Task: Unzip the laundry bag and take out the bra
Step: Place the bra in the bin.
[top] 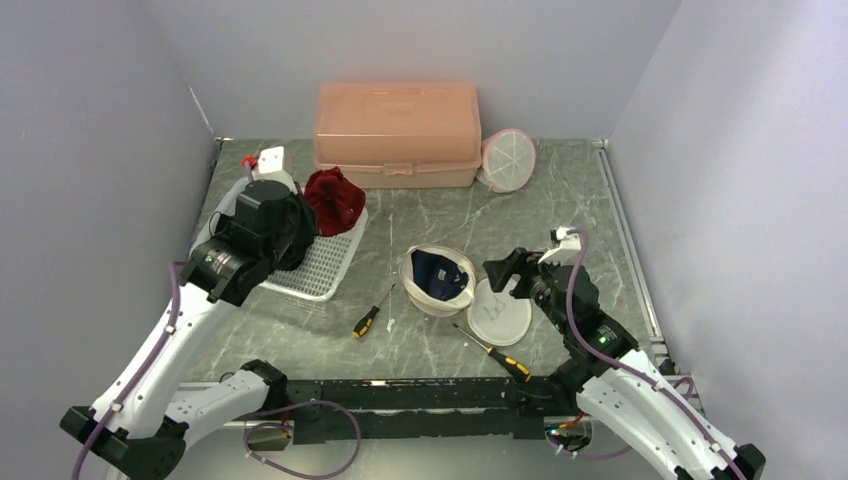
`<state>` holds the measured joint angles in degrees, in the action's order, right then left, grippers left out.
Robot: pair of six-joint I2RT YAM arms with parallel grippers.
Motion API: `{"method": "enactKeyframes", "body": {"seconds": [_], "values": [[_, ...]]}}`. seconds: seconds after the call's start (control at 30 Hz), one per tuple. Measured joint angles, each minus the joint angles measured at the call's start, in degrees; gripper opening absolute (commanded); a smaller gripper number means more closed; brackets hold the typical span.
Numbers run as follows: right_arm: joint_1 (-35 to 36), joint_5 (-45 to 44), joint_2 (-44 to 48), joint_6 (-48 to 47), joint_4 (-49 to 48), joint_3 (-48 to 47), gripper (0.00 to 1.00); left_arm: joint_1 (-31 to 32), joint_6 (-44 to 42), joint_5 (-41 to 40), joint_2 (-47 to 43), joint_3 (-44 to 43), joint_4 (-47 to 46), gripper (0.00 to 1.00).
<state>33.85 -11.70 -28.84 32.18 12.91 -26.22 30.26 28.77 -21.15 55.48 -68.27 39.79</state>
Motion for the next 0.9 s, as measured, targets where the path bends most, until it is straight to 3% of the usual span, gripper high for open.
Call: {"method": "enactKeyframes", "body": {"seconds": [0.23,0.43,0.53,0.9], "values": [[-0.02,8.13,-2.97,-0.07,-3.32,0.09,0.80,-10.40,5.07,9.75,1.55,0.15,0.28,0.03],[-0.02,12.70,-2.91,-0.17,-4.02,0.09,0.80,-31.54,14.78,22.47,4.09,5.90,-4.26,0.03],[-0.02,13.99,-2.47,-0.33,-3.93,0.09,0.80,-37.13,20.31,26.45,4.92,12.26,-8.31,0.03],[-0.02,15.26,0.76,-0.55,-3.52,1.42,0.80,-37.22,25.77,33.11,9.70,24.00,-18.23,0.03]]}}
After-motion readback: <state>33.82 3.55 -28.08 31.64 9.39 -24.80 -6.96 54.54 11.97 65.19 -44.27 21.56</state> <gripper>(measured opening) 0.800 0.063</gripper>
